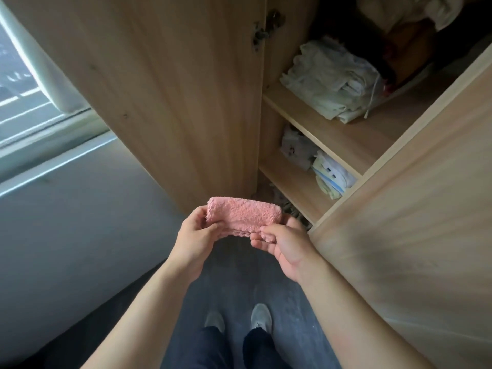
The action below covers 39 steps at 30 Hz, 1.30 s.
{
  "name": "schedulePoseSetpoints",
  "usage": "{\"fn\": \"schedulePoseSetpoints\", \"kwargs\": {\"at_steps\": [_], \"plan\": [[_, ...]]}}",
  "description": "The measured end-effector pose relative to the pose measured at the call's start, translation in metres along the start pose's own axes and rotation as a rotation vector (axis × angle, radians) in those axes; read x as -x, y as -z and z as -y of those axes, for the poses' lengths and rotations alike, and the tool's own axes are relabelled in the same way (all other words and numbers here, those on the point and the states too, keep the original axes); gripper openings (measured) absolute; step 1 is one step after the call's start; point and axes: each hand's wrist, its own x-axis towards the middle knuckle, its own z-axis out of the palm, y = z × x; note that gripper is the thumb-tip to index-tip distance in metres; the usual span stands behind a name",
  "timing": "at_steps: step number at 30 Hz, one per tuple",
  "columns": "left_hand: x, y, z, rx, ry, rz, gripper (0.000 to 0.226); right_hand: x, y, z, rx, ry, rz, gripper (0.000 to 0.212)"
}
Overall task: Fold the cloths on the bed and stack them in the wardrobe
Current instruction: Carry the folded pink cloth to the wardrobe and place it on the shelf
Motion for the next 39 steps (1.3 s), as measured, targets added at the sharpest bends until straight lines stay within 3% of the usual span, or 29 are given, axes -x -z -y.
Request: {"fn": "schedulePoseSetpoints", "kwargs": {"at_steps": [11, 19, 22, 26, 33, 36, 39], "plan": [[-0.126, -0.004, -0.030, -0.105, 0.031, 0.183, 0.023, -0.060, -0.028, 0.025, 0.004, 0.037, -0.174, 0.035], [-0.216, -0.022, -0.031, -0.316, -0.025, 0.286, 0.040, -0.119, -0.026, 0.036, -0.083, 0.062, -0.324, 0.026], [-0.247, -0.040, -0.012, -0.355, -0.051, 0.297, 0.046, -0.153, -0.010, 0.025, -0.086, 0.048, -0.406, 0.022], [-0.289, -0.066, 0.027, -0.283, 0.004, 0.279, 0.030, -0.203, 0.017, 0.008, -0.077, 0.043, -0.460, 0.025], [-0.364, -0.104, 0.099, -0.268, 0.011, 0.236, 0.027, -0.288, 0.060, -0.026, -0.035, 0.014, -0.524, 0.022], [-0.395, -0.120, 0.127, -0.163, 0.084, 0.236, 0.030, -0.321, 0.076, -0.038, 0.013, 0.007, -0.541, 0.020], [-0.423, -0.132, 0.149, -0.159, 0.074, 0.245, 0.051, -0.356, 0.089, -0.048, 0.010, 0.024, -0.564, 0.014]]}}
